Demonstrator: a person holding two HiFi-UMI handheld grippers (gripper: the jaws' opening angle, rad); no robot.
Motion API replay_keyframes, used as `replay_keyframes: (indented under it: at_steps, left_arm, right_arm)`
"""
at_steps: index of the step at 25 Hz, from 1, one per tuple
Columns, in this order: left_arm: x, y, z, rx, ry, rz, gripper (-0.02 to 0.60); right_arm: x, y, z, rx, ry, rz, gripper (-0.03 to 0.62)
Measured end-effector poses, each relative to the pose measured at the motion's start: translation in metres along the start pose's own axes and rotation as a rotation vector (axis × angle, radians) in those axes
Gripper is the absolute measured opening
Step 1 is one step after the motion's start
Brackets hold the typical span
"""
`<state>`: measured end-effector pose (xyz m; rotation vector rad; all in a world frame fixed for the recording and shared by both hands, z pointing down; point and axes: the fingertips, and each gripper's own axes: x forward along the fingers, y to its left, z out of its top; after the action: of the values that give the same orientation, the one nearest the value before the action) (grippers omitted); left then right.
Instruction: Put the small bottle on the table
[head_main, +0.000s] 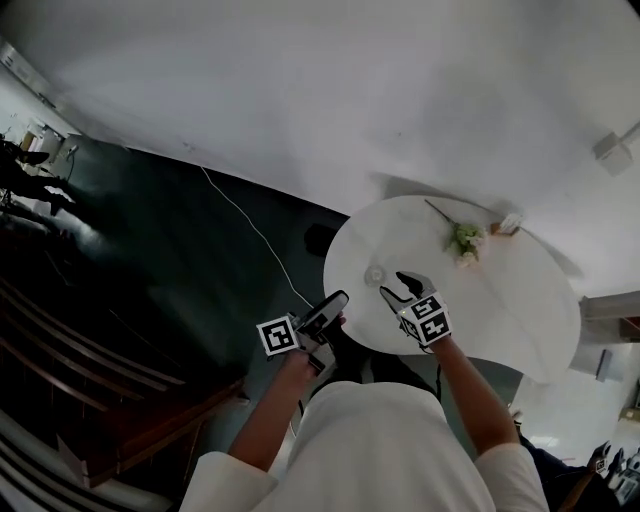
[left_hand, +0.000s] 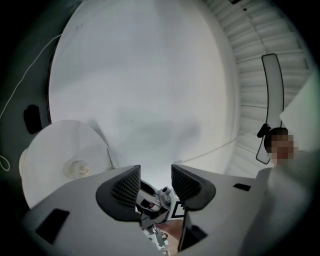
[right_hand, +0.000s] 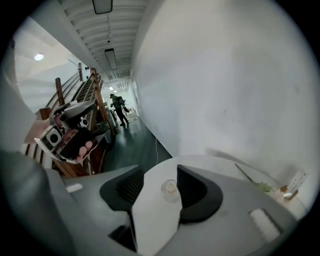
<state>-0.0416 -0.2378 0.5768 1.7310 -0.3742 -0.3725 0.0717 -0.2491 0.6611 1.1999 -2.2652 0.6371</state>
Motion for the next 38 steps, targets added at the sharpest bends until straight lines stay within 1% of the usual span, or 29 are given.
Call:
replay_keyframes:
  at_steps: [4,7,8,10,14,21,23,24,26,30,35,38]
  left_arm:
    - [-0.005,-0.015,-0.002,0.132,0.050,0.026,0.140]
    - [-0.007,-0.018,-0.007,0.220,0.089,0.013,0.123]
    - [-0.007,-0.020,-0.009,0.248,0.101,0.016,0.115]
    - [-0.006,-0.027,-0.014,0.302,0.124,0.042,0.101]
    - [-0.007,-0.038,-0.023,0.419,0.164,0.088,0.071]
    - [-0.008,-0.067,-0.039,0.621,0.153,0.151,0.028]
    - [-0.006,-0.072,-0.043,0.650,0.142,0.179,0.022]
    - [-0.005,-0.075,-0.046,0.655,0.135,0.191,0.017]
    - [-0.005,-0.082,-0.054,0.672,0.123,0.206,0.012]
    - [-0.011,-0.101,-0.069,0.752,0.105,0.223,0.008]
    - [-0.020,-0.121,-0.080,0.851,0.055,0.254,0.006]
    - [-0.021,-0.131,-0.087,0.878,0.032,0.262,0.006]
  right_arm:
    - [-0.030,0.013,0.010,0.038,-0.037,-0.036,0.152]
    - [-0.054,0.019,0.015,0.038,-0.050,-0.078,0.133]
    - [-0.062,0.020,0.016,0.039,-0.055,-0.092,0.117]
    - [-0.078,0.023,0.017,0.050,-0.061,-0.116,0.088]
    - [-0.106,0.029,0.021,0.068,-0.082,-0.140,0.056]
    - [-0.149,0.038,0.029,0.038,-0.170,-0.120,0.032]
    - [-0.157,0.035,0.029,0.029,-0.187,-0.112,0.028]
    - [-0.161,0.033,0.028,0.029,-0.192,-0.109,0.011]
    - [-0.172,0.031,0.029,0.026,-0.205,-0.097,0.011]
    - [-0.199,0.035,0.036,-0.015,-0.250,-0.075,0.011]
    - [-0.232,0.036,0.044,-0.042,-0.318,-0.056,0.011]
    - [-0.243,0.031,0.043,-0.041,-0.332,-0.053,0.011]
